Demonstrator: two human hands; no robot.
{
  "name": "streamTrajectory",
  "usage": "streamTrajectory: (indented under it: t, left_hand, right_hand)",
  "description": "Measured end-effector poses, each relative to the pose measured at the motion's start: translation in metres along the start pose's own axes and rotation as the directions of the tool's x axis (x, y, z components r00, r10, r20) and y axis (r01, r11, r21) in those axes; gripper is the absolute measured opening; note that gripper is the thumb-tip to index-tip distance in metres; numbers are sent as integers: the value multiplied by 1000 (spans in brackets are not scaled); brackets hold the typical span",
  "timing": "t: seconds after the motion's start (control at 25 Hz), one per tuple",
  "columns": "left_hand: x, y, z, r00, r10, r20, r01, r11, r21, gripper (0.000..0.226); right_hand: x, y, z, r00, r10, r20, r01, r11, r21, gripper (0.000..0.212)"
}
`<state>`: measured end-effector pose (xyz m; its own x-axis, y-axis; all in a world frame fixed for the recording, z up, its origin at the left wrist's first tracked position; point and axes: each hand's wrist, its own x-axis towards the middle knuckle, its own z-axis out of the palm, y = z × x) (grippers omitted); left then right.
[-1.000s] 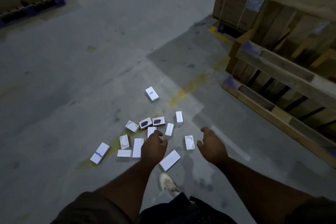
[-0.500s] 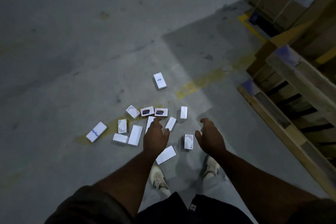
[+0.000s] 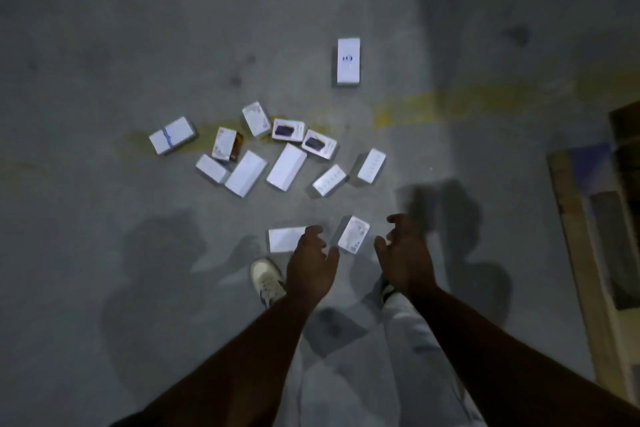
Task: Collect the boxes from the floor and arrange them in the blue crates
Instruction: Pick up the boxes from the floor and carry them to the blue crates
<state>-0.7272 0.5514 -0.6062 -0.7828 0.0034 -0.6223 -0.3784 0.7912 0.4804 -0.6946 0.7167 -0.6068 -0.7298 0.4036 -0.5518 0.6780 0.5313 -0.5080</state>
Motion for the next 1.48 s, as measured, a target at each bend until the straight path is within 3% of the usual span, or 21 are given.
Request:
streamTrajectory:
  t: [0.2,0.44,0.68,0.84,0.96,1.08,1.16,1.2,1.24,1.28,1.32,1.48]
  left_hand:
    - [63,-52,120,989,-109,104,111,994,-22,47]
    - [156,-131,217,986,-66,156,45,990,132,69]
    - [205,-170,278,980,-66,189,20,972,235,94]
    - [227,-180,301,985,-19,169,-23,970,243,100]
    - [246,-187,306,989,-42,144,15,983,185,87]
    - [250,-191,290,981,-137,138,154,981,-120,77]
    - [248,-184,267,924,-291,247,371,839,-399,56]
    - [248,-180,253,865,-344,366,500,654,-567,45]
    - [249,-177,239,787,-344,512,617,400,-678,42]
    - [250,-173,224,725,-315,612,681,199,-705,46]
    - [253,-171,213,696,-273,664,708,109,-698,53]
    - [260,-160,185,696,-144,703,718,142,-681,62]
  right_hand:
    - [76,77,93,998,26,59,-25,999,-22,39]
    - [154,147,212,988,101,121,-102,995,3,39]
    - [192,196,268,965,241,102,-240,970,-24,50]
    - [205,203,284,940,221,258,-247,966,72,62]
    - [213,206,293,959,166,230,-197,973,119,54]
    - [220,206,297,972,68,227,-93,991,98,36]
    - [219,191,290,974,50,220,-78,989,122,32]
    - [218,184,286,975,56,217,-87,987,137,31]
    - [216,176,279,973,51,223,-89,983,161,30]
    - [214,166,273,974,59,219,-102,976,194,29]
    - [211,157,269,968,60,243,-120,963,241,27]
    - [199,132,259,963,-46,267,-56,930,363,30]
